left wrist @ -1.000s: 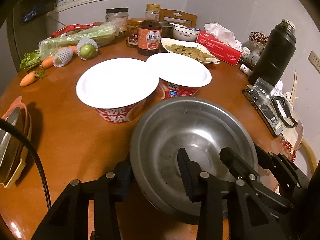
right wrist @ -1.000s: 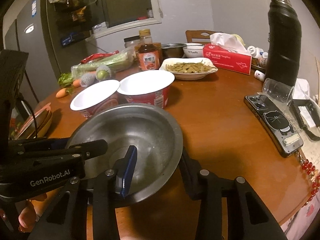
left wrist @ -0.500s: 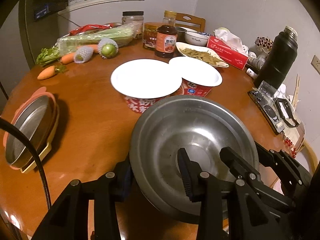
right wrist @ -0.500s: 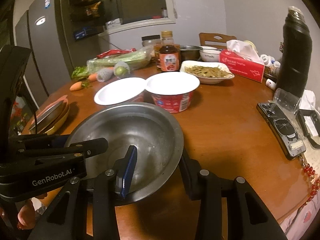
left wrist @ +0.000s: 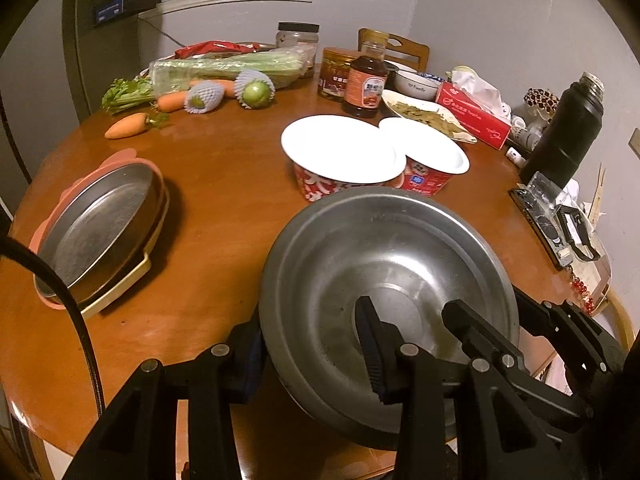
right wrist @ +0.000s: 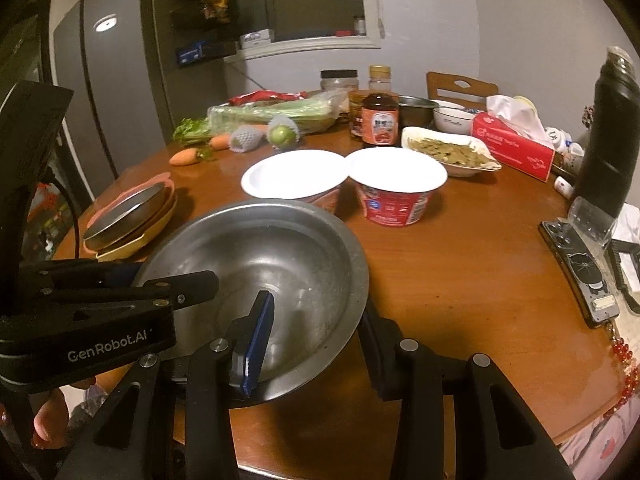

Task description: Organize plates and bowls

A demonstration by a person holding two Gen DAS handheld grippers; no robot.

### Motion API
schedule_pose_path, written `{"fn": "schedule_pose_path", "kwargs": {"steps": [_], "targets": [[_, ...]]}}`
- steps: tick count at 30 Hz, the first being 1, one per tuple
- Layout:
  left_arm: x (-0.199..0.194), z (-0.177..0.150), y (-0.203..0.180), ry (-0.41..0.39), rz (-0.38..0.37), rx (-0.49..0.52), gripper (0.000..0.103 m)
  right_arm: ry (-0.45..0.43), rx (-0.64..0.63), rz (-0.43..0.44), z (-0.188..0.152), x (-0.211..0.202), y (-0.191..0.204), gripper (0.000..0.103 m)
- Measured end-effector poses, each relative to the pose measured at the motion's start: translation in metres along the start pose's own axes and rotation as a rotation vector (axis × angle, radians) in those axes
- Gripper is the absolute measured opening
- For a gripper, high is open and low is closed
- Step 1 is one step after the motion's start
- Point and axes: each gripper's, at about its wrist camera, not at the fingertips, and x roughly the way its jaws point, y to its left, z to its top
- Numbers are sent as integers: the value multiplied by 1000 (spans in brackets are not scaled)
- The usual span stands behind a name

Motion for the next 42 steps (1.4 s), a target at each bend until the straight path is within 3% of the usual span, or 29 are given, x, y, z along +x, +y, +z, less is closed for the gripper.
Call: {"fn": "schedule_pose_path", "kwargs": {"steps": [42], "targets": [[16, -7, 14, 28, 16, 17, 42, 49, -1, 32, -8, 17, 14, 45]]}}
